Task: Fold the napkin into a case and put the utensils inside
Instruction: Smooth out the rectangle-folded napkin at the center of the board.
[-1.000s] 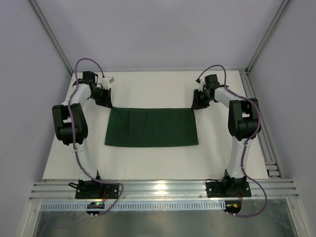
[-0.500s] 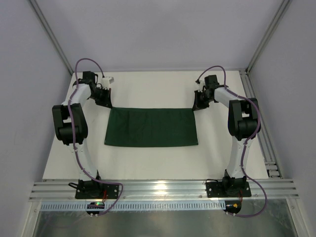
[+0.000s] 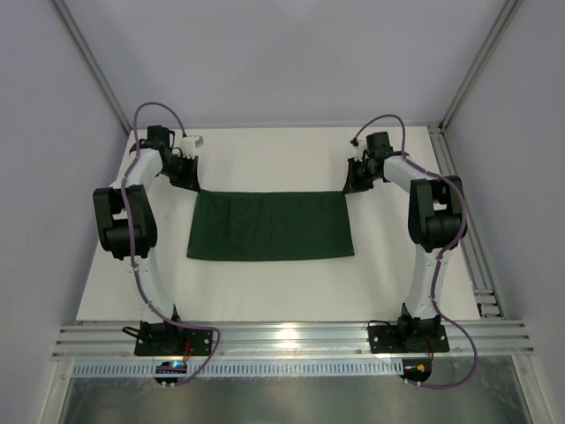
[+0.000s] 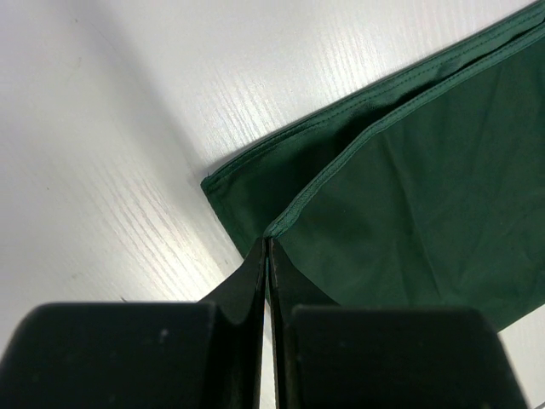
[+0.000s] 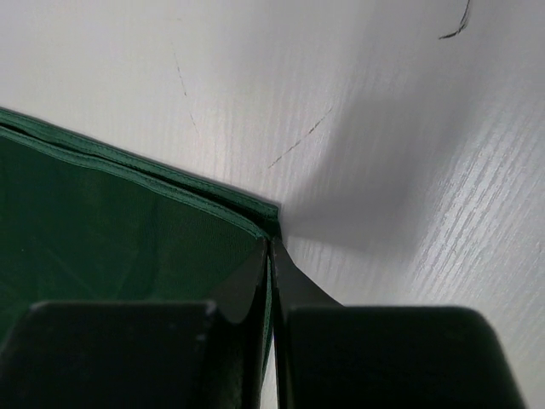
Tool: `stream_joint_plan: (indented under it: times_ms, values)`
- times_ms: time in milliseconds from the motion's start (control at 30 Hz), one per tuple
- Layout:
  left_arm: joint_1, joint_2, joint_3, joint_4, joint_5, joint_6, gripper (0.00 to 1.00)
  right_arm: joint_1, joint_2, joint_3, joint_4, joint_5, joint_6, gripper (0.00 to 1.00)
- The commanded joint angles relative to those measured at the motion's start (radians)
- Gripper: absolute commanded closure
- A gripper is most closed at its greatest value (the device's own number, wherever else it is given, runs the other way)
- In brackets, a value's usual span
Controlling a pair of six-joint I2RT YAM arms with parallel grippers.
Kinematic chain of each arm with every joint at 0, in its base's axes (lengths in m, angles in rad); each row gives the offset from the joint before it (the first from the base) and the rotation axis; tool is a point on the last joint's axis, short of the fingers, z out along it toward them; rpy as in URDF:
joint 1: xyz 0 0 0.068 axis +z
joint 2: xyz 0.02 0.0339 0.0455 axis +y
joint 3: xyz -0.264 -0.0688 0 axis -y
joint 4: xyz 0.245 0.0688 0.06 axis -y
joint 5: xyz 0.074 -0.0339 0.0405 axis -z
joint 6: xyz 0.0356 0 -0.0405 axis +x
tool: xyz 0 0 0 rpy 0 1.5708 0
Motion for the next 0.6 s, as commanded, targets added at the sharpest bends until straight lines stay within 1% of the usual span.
stream_joint_plan:
  times_ms: [0, 567]
  values:
    - [0.008, -0.004, 0.051, 0.024, 0.005, -0.006, 1.0, -0.002, -0.089, 0.007, 0.06, -0.012, 0.025, 0.96]
    - [0.009, 0.017, 0.126, 0.019, -0.015, -0.007, 1.0, -0.014, -0.097, 0.025, 0.101, -0.012, 0.051, 0.96]
